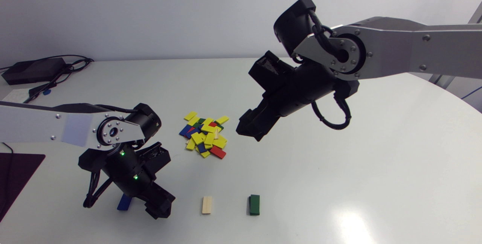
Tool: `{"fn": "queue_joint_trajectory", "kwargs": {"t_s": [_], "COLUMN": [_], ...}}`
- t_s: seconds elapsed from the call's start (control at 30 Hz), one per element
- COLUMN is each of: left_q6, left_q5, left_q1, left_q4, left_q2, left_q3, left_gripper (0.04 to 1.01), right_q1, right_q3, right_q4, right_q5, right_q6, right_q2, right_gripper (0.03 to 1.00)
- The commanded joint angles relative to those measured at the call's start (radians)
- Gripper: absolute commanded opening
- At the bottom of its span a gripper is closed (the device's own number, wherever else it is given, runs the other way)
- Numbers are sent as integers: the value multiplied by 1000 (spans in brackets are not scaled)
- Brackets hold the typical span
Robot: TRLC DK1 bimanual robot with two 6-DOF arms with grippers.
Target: Take domino bricks one by one from the mixed stack on the table and place each onto the existing stack of the same color.
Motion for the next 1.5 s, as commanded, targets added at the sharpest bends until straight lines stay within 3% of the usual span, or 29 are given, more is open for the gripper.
{"fn": "queue_joint_trajectory", "kwargs": {"t_s": [0.0,0.23,0.73,0.83,1.0,1.37,1.47], "left_q6": [-33,-51,-116,-123,-131,-134,-134], "left_q5": [-9,-16,-144,-164,-186,-193,-193], "left_q1": [-9,-21,-115,-121,-125,-116,-112], "left_q4": [-14,3,113,127,128,116,110], "left_q2": [31,67,85,82,76,54,47], "left_q3": [-2,18,-16,-25,-33,-37,-36], "left_gripper": [911,821,777,697,623,557,477], "right_q1": [-9,-16,-22,-22,-22,-22,-22], "right_q3": [-34,-51,-63,-63,-62,-51,-52], "right_q4": [9,13,12,13,15,15,15], "right_q5": [-8,-16,-16,-16,-16,-16,-16], "right_q6": [-7,-11,-14,-15,-15,-17,-17], "right_q2": [-20,-36,-53,-53,-50,-43,-42], "right_gripper": [979,979,979,979,979,979,979]}}
